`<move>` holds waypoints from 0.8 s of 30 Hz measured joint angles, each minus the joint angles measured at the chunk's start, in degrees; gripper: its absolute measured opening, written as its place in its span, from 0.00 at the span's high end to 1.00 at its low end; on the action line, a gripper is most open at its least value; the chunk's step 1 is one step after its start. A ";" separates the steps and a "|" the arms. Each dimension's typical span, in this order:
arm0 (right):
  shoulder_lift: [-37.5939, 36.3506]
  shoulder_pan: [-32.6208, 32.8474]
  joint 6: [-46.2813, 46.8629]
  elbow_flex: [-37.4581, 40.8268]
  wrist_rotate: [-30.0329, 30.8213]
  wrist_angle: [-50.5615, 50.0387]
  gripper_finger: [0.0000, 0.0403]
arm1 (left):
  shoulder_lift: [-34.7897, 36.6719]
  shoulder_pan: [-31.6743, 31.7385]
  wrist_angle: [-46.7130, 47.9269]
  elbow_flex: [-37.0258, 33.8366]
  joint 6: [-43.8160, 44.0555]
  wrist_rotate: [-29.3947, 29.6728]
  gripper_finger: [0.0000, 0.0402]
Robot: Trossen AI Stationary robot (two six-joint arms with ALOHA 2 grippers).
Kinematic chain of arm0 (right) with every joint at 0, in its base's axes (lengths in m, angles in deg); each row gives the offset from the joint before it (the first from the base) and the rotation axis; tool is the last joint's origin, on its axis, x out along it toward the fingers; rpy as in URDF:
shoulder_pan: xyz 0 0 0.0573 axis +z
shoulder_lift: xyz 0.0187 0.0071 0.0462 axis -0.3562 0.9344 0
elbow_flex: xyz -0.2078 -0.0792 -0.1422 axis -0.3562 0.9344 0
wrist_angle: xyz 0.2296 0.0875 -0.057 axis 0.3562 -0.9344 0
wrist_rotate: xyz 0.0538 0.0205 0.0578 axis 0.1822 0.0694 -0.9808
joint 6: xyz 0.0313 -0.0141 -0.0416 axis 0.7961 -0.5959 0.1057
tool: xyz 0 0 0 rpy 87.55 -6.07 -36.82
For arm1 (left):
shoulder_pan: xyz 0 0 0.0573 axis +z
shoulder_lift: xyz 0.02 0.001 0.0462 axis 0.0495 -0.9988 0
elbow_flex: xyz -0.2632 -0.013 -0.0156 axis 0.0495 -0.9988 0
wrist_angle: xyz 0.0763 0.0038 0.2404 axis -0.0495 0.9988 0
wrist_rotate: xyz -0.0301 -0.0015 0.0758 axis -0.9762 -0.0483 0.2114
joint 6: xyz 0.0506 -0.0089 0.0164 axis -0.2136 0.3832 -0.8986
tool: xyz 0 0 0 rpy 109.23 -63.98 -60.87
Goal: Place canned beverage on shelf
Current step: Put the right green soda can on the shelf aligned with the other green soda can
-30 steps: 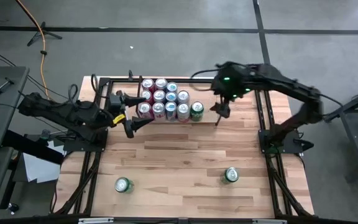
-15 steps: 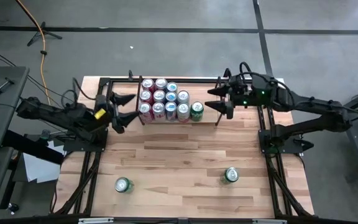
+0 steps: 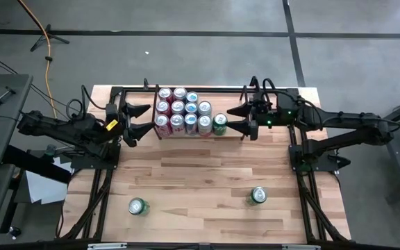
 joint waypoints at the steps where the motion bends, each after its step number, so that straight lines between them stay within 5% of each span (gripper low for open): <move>1: 0.00 0.00 -0.04 0.00 0.00 0.14 0.14 | 0.02 0.00 -0.01 0.00 -0.02 0.02 0.09; 24: 0.02 0.00 -3.10 0.00 0.04 0.35 0.14 | -0.09 0.00 -0.10 0.00 -0.13 1.79 0.09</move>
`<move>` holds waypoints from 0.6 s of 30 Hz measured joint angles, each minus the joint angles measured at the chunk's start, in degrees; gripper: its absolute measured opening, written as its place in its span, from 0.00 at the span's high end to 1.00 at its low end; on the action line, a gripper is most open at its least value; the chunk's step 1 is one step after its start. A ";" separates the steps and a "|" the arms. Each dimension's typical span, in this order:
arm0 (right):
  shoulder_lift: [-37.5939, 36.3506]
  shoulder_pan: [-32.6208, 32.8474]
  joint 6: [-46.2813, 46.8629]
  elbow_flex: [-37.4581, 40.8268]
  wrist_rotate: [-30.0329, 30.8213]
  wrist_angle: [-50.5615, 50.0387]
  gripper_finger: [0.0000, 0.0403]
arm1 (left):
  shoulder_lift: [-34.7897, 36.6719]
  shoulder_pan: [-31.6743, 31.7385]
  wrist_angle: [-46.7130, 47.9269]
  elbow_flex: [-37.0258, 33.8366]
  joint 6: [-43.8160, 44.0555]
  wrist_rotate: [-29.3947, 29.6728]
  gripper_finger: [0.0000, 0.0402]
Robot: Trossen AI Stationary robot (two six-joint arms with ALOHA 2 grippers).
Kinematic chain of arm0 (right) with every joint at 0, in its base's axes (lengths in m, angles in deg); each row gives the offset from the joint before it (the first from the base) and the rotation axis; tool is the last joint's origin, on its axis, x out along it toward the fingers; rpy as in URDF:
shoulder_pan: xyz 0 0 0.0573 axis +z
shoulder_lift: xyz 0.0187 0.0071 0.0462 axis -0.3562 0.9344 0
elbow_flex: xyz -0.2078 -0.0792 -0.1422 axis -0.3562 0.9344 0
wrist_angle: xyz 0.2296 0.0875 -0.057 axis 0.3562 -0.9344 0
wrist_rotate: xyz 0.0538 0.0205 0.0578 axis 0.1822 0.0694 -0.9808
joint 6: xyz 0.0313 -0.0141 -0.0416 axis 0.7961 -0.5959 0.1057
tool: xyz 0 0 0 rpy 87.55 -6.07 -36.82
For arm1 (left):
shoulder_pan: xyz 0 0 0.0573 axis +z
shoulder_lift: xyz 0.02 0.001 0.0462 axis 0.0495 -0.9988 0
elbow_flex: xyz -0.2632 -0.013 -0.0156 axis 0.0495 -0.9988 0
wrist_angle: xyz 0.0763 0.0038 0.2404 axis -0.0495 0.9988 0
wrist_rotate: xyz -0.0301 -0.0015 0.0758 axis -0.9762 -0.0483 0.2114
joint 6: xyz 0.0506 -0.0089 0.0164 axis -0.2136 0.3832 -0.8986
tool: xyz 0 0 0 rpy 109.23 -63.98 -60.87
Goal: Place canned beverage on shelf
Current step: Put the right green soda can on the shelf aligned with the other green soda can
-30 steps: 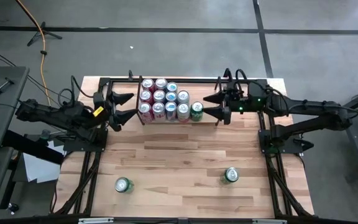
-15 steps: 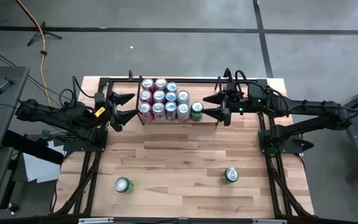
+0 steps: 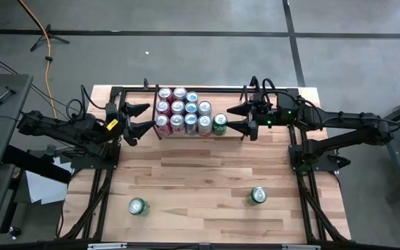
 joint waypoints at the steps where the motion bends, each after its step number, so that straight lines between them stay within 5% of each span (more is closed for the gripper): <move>1: 0.00 0.00 0.00 0.00 0.00 0.00 0.14 | 0.00 0.00 0.00 0.00 0.00 0.00 0.09; 14: 0.30 0.74 7.07 -1.59 -3.99 -0.93 0.14 | 0.00 0.00 0.00 0.00 0.00 0.07 0.09; 18: 1.43 6.48 7.02 -8.12 -3.03 -13.82 0.14 | -0.01 0.00 0.00 0.02 0.00 0.11 0.09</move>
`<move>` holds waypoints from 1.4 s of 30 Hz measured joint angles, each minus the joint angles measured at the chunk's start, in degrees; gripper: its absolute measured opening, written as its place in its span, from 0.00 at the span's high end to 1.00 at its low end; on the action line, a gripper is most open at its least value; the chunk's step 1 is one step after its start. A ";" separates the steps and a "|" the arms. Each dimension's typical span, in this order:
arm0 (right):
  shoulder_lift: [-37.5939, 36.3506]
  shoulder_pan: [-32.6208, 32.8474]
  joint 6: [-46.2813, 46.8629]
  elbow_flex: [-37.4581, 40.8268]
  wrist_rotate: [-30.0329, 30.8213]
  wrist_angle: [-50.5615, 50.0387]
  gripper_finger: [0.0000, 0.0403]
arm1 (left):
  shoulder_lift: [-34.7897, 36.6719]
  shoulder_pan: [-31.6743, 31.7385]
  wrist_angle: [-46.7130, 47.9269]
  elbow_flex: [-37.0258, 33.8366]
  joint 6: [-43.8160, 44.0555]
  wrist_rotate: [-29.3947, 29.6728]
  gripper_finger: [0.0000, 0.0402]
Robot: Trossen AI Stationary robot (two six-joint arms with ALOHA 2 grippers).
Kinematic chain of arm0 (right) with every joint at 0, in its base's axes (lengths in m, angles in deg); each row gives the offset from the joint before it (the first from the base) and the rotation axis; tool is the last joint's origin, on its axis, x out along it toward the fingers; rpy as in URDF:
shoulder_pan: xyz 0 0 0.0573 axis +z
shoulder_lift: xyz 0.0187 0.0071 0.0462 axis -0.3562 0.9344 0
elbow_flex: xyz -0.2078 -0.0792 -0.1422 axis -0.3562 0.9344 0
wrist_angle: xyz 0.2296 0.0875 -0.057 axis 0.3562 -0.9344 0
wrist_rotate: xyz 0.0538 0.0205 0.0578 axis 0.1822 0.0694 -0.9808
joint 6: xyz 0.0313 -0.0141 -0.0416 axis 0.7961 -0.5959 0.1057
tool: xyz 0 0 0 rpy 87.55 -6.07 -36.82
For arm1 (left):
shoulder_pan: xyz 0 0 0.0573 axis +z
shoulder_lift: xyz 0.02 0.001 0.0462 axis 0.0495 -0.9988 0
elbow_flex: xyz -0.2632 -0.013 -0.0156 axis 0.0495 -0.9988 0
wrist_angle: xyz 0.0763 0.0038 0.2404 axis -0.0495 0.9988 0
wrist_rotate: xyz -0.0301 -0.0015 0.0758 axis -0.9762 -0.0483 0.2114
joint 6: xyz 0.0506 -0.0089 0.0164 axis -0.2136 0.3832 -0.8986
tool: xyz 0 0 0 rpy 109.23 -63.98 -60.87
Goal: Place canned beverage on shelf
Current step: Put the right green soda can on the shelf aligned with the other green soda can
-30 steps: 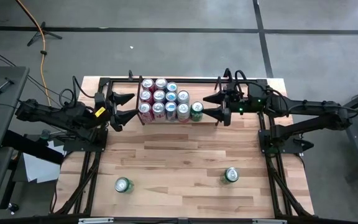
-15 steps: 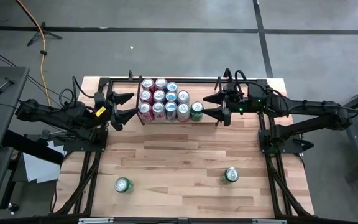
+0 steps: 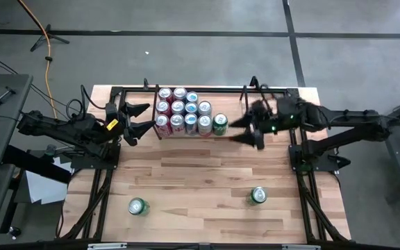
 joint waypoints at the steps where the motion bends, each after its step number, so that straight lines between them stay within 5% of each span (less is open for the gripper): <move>1: 0.65 1.90 -0.32 -2.22 1.47 -5.50 0.14 | -0.01 0.00 0.00 0.00 0.00 0.09 0.09; 6: 5.35 10.80 6.40 -10.95 5.76 -34.67 0.14 | -0.03 -0.04 -0.08 0.04 0.02 0.22 0.09; 10: 9.31 18.87 14.37 -12.10 4.25 -44.50 0.14 | -0.06 -0.02 -0.05 0.04 0.39 0.38 0.09; 18: 17.61 30.86 2.70 -12.14 2.77 -49.87 0.14 | -0.06 -0.02 -0.07 0.04 0.24 0.42 0.09; 42: 36.18 34.01 -5.39 -12.16 2.81 -53.00 0.14 | -0.06 -0.04 -0.06 0.04 0.57 0.38 0.09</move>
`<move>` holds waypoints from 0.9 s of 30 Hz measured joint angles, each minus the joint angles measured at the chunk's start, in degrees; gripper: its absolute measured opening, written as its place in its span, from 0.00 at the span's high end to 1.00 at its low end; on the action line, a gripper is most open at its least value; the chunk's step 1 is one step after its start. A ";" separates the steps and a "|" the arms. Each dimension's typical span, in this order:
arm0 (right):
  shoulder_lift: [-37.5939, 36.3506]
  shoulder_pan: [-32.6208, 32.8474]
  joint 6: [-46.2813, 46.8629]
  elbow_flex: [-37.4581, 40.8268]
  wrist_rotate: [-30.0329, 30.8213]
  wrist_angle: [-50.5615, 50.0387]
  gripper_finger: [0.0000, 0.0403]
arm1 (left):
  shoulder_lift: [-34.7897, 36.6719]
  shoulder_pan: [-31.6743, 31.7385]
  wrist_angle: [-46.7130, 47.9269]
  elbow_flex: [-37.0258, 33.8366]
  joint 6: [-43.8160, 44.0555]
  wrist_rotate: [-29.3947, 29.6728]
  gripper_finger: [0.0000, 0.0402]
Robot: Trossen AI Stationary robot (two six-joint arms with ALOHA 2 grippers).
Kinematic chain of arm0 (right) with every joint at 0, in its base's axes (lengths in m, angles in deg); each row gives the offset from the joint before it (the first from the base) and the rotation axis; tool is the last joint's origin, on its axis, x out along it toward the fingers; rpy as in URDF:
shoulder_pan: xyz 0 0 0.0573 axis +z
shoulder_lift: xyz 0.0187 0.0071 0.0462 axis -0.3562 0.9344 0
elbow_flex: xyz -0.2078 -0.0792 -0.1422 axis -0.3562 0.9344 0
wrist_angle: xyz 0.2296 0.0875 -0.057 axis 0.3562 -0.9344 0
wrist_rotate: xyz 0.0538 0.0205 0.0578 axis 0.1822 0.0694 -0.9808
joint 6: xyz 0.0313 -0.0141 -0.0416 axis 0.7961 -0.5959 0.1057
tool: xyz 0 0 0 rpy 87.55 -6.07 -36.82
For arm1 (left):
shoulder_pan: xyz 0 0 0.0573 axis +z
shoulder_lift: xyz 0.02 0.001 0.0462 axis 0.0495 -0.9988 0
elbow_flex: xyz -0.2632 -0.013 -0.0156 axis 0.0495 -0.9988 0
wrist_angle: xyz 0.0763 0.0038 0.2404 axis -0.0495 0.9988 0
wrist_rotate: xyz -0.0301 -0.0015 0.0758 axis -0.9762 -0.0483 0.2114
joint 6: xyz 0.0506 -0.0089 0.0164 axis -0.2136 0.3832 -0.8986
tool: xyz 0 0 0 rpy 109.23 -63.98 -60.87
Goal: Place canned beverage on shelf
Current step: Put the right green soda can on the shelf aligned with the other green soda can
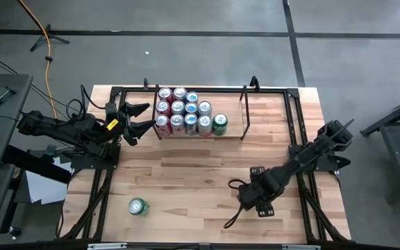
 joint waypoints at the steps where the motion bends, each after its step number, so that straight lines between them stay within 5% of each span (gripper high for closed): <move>1: 0.59 0.02 0.04 0.00 0.21 0.02 0.14 | 0.00 0.00 0.01 0.00 -0.02 0.01 0.09; 12: 6.06 -0.01 -0.14 0.00 0.72 0.13 0.14 | 0.00 0.00 0.01 0.00 -0.04 -0.01 0.09; 19: 5.27 -0.05 -0.22 -0.15 0.87 -0.64 0.28 | 0.00 0.00 0.03 0.00 -0.04 -0.02 0.09; 27: 2.72 -1.65 -6.08 -7.36 1.89 -7.81 0.28 | 0.00 0.00 0.01 -0.02 -0.04 -0.02 0.09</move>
